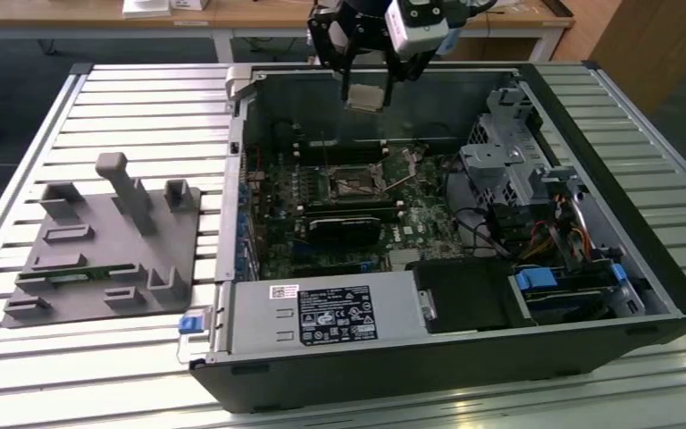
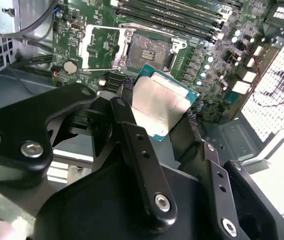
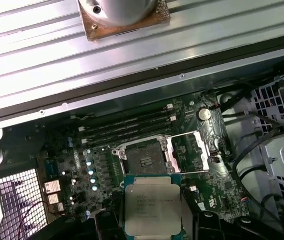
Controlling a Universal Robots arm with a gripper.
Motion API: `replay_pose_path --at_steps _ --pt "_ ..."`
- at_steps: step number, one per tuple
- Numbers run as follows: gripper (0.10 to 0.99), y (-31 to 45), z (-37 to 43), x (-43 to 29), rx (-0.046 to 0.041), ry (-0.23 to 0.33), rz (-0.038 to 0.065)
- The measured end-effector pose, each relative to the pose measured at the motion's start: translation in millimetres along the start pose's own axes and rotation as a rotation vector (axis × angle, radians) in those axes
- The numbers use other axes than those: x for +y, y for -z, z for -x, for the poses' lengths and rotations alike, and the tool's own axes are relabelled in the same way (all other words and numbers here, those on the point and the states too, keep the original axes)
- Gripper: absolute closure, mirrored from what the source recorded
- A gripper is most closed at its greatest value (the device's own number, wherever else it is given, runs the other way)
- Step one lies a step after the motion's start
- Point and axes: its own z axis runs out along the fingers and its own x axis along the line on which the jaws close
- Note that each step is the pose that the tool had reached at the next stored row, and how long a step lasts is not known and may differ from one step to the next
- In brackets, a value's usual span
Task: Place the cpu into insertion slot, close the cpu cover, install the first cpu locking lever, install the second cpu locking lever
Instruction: 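Place the cpu into insertion slot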
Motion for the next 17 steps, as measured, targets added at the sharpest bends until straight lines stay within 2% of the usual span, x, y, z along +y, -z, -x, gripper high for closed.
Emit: replay_pose_path --at_steps 17 --pt "0.545 -1.4 0.0 -0.1 -0.0112 -0.123 0.002"
